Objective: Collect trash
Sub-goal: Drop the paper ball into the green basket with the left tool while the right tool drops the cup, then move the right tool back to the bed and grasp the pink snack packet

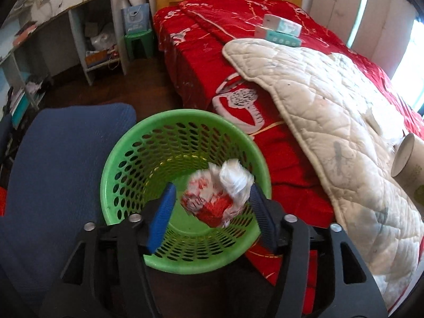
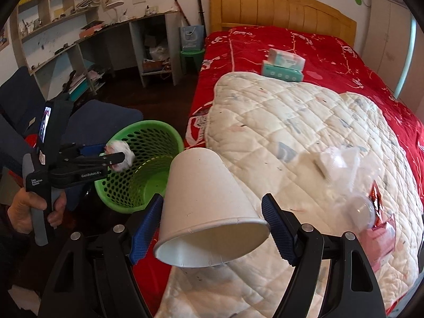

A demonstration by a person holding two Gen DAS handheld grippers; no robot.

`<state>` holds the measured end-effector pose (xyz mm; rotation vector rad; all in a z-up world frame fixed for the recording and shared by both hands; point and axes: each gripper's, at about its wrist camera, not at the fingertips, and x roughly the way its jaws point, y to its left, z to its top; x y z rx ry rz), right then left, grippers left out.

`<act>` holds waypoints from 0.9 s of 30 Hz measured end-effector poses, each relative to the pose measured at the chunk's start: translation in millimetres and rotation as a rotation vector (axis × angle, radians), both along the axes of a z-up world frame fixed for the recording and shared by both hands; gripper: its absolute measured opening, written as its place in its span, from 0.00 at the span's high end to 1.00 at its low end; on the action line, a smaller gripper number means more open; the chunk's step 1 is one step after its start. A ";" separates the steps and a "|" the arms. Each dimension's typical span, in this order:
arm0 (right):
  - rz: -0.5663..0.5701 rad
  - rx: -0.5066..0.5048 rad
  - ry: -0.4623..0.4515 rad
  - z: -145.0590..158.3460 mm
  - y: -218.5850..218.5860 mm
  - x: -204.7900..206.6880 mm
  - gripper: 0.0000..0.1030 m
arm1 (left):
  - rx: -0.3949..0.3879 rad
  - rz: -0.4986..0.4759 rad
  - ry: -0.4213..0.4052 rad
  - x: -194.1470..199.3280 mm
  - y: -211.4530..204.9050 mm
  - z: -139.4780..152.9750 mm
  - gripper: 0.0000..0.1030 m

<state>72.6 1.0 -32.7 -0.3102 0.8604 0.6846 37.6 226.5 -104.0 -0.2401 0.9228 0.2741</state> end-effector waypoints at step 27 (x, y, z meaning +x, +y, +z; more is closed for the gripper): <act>0.214 -0.054 0.089 -51.4 158.3 0.1 0.28 | 0.020 0.244 -0.127 -96.1 74.1 43.9 0.35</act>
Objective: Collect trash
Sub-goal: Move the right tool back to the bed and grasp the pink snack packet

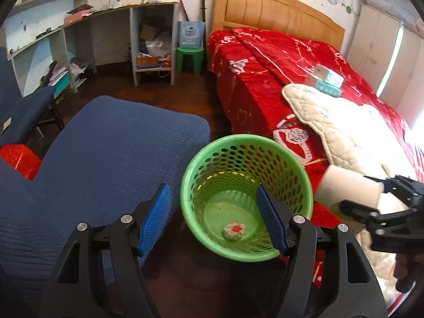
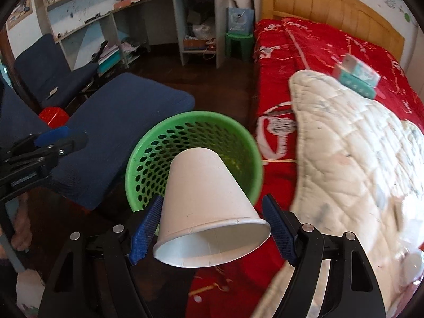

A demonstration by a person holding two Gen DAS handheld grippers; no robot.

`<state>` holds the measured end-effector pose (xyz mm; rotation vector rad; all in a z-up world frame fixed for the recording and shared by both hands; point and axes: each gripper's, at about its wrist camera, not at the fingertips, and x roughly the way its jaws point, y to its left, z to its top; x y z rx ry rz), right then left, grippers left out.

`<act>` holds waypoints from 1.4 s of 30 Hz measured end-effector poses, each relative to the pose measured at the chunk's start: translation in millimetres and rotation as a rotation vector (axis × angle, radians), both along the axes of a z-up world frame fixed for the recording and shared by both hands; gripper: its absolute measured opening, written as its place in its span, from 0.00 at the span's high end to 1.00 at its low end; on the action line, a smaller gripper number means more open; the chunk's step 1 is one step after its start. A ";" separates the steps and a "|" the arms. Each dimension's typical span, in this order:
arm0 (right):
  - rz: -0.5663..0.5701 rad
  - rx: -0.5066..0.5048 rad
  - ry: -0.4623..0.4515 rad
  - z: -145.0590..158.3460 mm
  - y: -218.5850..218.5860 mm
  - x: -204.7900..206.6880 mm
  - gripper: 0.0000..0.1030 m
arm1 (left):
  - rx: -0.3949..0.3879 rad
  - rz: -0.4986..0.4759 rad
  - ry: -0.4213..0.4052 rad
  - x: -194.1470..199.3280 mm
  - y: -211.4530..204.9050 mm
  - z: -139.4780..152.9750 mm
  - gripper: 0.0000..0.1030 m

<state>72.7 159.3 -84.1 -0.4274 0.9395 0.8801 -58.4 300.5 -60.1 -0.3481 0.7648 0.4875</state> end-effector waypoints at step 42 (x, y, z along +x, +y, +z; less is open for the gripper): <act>-0.529 0.099 -0.017 31.5 -259.5 10.5 0.13 | -0.013 -0.322 -0.037 77.0 -145.8 18.6 0.35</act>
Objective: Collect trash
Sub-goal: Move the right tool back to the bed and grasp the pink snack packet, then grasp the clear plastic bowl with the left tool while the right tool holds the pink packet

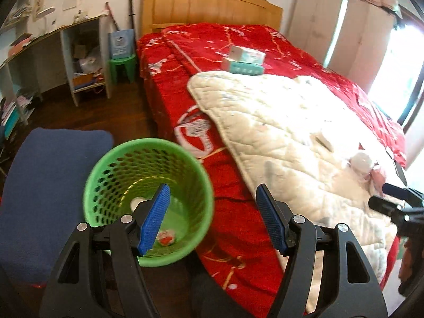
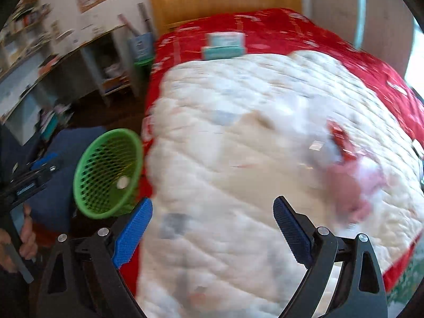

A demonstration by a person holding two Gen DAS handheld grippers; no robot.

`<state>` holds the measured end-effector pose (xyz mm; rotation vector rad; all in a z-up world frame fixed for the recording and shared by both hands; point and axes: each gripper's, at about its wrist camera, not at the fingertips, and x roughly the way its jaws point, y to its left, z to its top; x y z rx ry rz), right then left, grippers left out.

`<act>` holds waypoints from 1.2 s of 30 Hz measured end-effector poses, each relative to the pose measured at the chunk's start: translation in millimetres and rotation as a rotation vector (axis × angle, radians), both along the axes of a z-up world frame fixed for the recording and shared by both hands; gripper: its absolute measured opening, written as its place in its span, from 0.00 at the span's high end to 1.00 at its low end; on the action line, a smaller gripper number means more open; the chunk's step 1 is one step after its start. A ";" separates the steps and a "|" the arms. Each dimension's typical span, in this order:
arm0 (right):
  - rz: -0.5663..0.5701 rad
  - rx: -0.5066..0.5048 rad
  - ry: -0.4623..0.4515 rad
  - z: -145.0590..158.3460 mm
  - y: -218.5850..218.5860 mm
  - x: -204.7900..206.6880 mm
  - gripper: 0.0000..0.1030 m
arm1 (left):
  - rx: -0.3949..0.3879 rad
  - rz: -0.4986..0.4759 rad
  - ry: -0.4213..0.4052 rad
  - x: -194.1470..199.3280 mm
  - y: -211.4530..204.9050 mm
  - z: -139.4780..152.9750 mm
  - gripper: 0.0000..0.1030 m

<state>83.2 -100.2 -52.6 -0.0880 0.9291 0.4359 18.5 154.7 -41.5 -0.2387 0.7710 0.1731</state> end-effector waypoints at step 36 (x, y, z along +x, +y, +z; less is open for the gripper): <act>-0.733 0.267 0.363 -48.4 -191.9 134.8 0.23 | -0.027 -0.087 0.043 32.6 -35.8 -27.2 0.35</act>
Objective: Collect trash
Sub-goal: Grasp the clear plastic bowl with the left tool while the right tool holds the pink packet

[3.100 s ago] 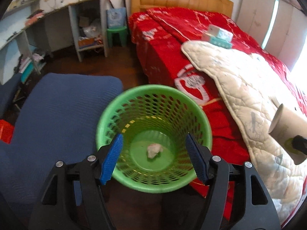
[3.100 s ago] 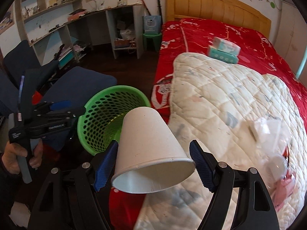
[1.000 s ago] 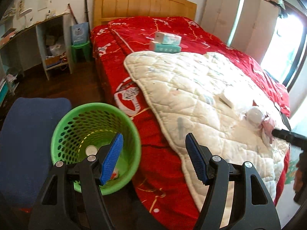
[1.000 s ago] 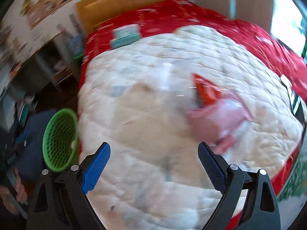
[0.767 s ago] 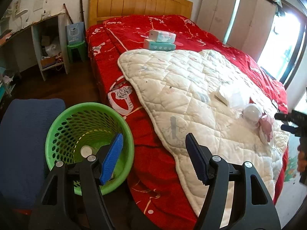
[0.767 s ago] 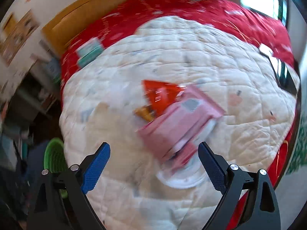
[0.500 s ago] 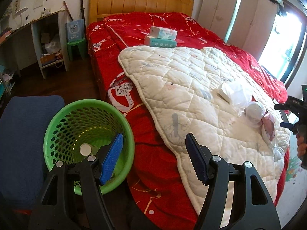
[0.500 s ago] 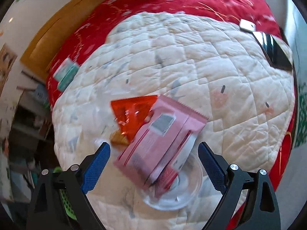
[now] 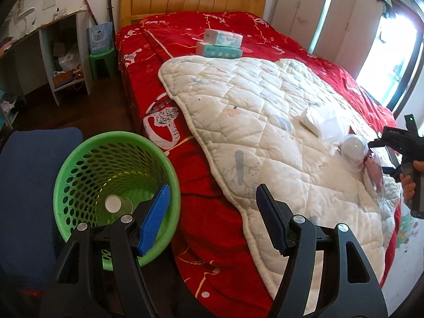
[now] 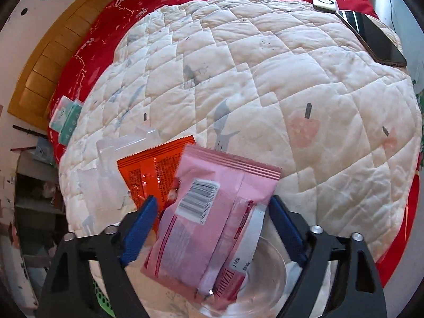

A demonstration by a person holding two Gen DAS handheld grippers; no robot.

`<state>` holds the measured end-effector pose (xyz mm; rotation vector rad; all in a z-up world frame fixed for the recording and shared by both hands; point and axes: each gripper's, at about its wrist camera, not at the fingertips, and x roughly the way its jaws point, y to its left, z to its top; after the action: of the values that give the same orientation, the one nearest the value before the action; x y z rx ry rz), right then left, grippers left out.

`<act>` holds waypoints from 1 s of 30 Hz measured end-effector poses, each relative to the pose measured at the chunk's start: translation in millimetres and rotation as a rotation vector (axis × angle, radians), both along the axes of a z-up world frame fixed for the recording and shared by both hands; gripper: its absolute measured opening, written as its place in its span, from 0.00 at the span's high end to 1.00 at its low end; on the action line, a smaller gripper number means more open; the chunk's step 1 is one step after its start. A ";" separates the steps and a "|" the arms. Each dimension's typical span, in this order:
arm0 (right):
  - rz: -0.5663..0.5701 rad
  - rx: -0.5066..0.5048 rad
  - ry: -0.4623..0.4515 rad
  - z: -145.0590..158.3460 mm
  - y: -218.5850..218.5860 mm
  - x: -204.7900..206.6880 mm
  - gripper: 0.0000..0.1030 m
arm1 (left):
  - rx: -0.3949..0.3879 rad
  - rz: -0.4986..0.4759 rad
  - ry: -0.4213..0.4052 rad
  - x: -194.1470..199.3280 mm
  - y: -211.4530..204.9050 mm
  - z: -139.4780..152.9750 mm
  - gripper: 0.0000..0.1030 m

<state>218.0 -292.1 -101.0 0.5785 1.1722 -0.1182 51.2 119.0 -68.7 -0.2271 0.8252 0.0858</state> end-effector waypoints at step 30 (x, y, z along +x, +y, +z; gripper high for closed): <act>0.129 0.006 -0.121 29.7 -10.0 -38.7 0.38 | -0.031 -0.344 -0.034 55.6 -133.9 13.0 0.35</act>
<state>179.3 -302.1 -71.3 0.5068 1.0891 0.0295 106.8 -14.9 -55.7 -0.1124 0.8221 -0.2531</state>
